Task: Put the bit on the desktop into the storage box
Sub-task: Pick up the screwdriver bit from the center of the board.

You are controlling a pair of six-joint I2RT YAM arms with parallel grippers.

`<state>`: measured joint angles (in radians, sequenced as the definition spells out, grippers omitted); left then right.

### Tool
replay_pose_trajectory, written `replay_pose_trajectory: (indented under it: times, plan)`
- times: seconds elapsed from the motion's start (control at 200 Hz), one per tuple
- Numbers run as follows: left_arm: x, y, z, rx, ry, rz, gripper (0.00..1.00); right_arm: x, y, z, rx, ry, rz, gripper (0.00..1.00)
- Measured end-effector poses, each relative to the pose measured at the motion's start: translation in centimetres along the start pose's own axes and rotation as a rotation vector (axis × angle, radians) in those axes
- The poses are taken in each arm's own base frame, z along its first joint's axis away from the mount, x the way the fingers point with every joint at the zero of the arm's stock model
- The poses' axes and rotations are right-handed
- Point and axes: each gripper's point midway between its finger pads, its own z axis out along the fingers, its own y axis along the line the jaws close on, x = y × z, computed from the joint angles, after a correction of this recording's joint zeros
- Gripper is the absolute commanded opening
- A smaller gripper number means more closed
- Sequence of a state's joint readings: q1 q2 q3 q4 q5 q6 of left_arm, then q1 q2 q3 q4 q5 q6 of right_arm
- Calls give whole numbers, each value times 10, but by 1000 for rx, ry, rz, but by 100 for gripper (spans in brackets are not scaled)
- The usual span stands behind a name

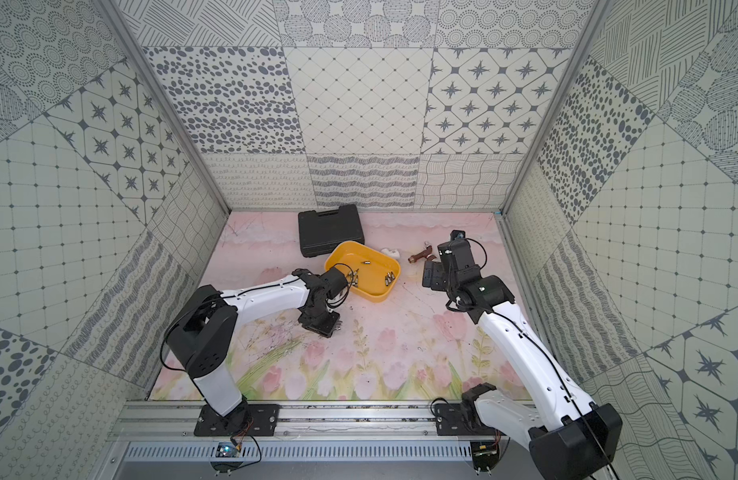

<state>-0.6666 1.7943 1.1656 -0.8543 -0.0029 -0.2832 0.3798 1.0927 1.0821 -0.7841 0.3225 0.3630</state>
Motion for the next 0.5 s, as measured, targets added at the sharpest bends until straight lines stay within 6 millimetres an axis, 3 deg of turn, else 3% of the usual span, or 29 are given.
replay_pose_trajectory:
  times: [0.5]
  plan:
    - [-1,-1,13,-9,29,4,34,0,0,0,0,1,-5,96]
